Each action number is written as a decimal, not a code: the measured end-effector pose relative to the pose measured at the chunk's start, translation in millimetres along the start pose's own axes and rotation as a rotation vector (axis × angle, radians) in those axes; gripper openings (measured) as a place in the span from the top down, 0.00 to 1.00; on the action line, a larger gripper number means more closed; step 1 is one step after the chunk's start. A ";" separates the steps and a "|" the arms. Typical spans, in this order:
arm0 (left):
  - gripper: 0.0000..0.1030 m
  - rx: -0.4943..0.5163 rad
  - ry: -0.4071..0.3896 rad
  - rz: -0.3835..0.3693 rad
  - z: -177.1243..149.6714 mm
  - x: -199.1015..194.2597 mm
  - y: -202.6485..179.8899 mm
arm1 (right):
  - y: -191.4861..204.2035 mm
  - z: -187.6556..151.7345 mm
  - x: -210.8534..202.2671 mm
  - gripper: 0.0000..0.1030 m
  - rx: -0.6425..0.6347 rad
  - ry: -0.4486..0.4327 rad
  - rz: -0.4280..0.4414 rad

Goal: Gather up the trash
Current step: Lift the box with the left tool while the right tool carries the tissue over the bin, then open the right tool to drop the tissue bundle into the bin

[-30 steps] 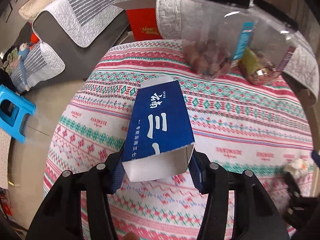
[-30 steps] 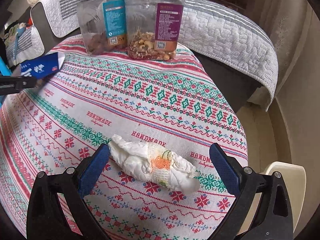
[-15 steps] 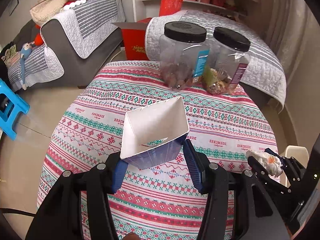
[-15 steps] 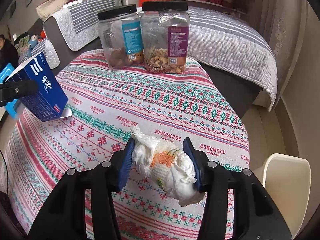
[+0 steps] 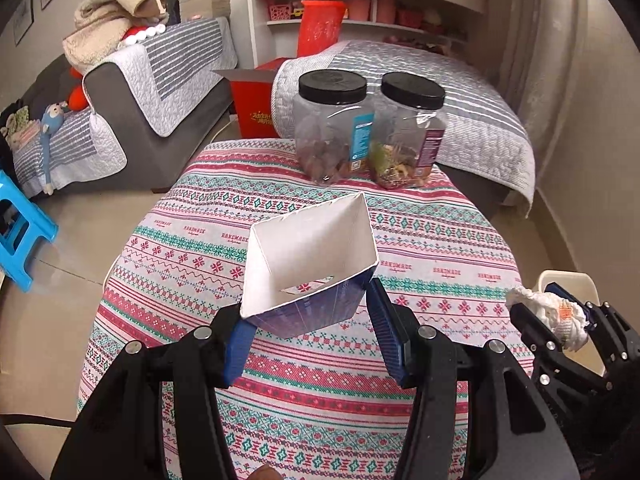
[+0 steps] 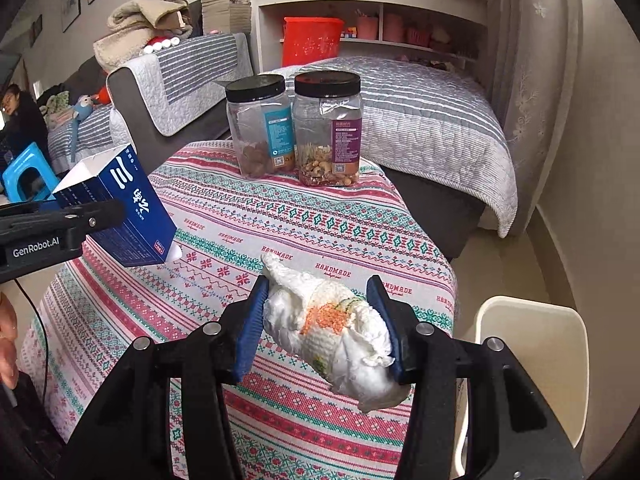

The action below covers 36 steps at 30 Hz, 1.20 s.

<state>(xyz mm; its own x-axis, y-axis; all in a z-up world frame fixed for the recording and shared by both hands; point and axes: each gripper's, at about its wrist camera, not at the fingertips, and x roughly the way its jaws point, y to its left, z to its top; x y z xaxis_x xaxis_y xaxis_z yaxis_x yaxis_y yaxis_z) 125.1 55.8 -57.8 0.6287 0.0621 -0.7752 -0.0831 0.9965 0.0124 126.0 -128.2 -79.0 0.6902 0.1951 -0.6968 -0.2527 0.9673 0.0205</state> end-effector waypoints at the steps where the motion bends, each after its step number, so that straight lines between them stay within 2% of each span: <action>1: 0.48 0.005 -0.005 -0.004 -1.1 -3.1 -2.6 | -2.5 -1.5 -3.6 0.54 0.001 -0.005 -0.002; 10: 0.48 0.052 -0.032 -0.037 -11.4 -23.9 -33.7 | -34.4 -8.2 -40.4 0.54 0.038 -0.055 -0.043; 23: 0.48 0.135 -0.042 -0.108 -21.1 -34.3 -96.3 | -99.0 -28.8 -76.0 0.54 0.132 -0.096 -0.154; 36: 0.48 0.217 -0.054 -0.214 -35.5 -37.8 -166.7 | -174.8 -62.3 -84.2 0.52 0.270 -0.055 -0.319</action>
<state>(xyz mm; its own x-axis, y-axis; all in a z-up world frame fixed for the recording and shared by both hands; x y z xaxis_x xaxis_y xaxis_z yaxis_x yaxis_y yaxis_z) 87.8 -114.7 -53.1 0.6547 -0.1532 -0.7402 0.2187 0.9758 -0.0085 69.8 -323.8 -68.6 0.7420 -0.1193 -0.6597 0.1610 0.9870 0.0026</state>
